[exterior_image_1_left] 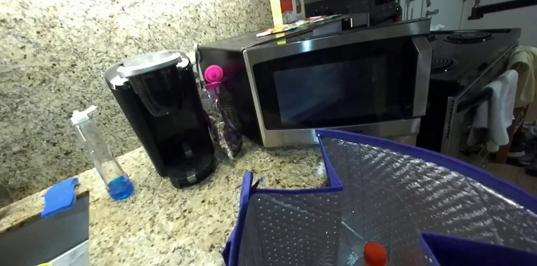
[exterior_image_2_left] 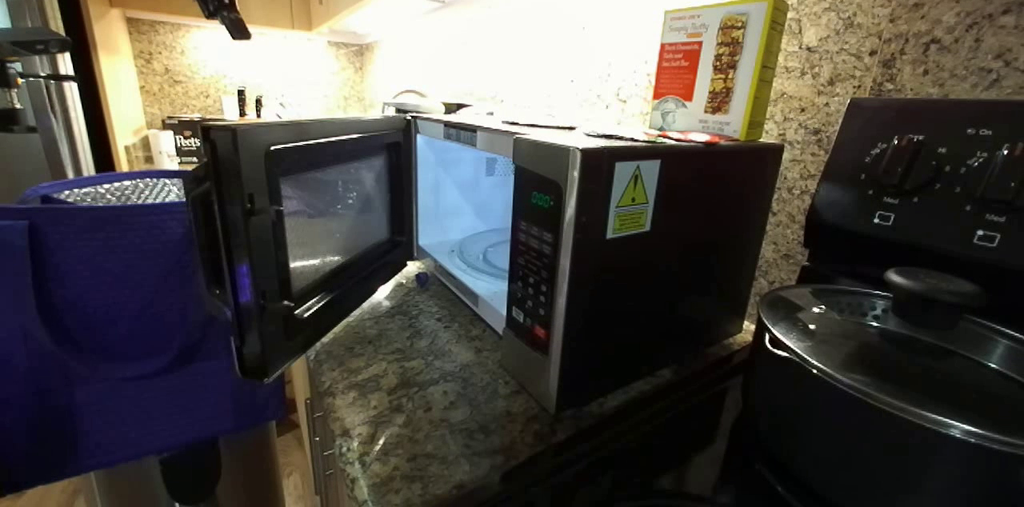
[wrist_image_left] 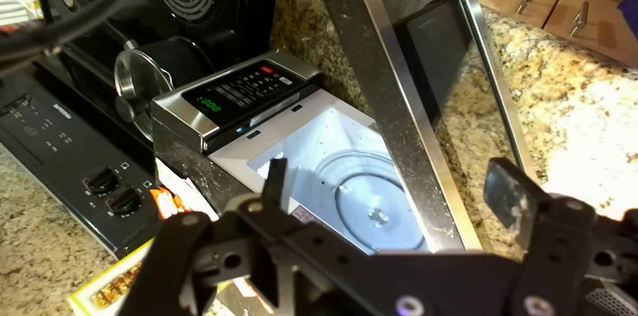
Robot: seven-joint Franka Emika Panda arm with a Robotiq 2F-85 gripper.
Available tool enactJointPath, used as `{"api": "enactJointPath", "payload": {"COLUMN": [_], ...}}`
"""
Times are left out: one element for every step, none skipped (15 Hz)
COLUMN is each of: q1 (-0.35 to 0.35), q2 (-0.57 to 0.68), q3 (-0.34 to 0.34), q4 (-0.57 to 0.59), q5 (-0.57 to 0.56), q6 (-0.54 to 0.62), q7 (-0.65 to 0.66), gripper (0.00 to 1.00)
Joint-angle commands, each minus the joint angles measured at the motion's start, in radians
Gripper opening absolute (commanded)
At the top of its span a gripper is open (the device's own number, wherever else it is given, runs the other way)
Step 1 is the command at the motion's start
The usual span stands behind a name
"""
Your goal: Put the pink bottle in the blue bag
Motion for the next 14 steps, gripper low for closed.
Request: {"api": "enactJointPath", "payload": {"q1": [0.077,0.088,0.097,0.103,0.109,0.115,0.121,0.129,0.139,0.147,0.161,0.174,0.189,0.202], "q2": [0.031,0.057,0.087,0.123,0.15,0.189,0.225,0.273,0.316,0.359,0.409,0.451,0.498,0.538], "q3": [-0.077,-0.095,-0.112,-0.126,-0.141,-0.153,-0.165,-0.17,-0.176,-0.18,-0.181,-0.182,-0.182,-0.182], "q4": [0.015,0.041,0.071,0.108,0.137,0.181,0.221,0.273,0.32,0.367,0.42,0.466,0.515,0.558], "q5": [-0.068,-0.079,-0.082,-0.083,-0.077,-0.067,-0.06,-0.056,-0.048,-0.042,-0.037,-0.029,-0.021,-0.01], "q6": [0.108,0.145,0.176,0.205,0.238,0.262,0.284,0.298,0.31,0.322,0.324,0.324,0.32,0.316], "q7": [-0.146,-0.192,-0.243,-0.295,-0.348,-0.403,-0.459,-0.509,-0.558,-0.606,-0.65,-0.696,-0.741,-0.787], "gripper": [1.0,1.0,1.0,1.0,1.0,1.0,1.0,1.0,1.0,1.0,1.0,1.0,1.0,1.0]}}
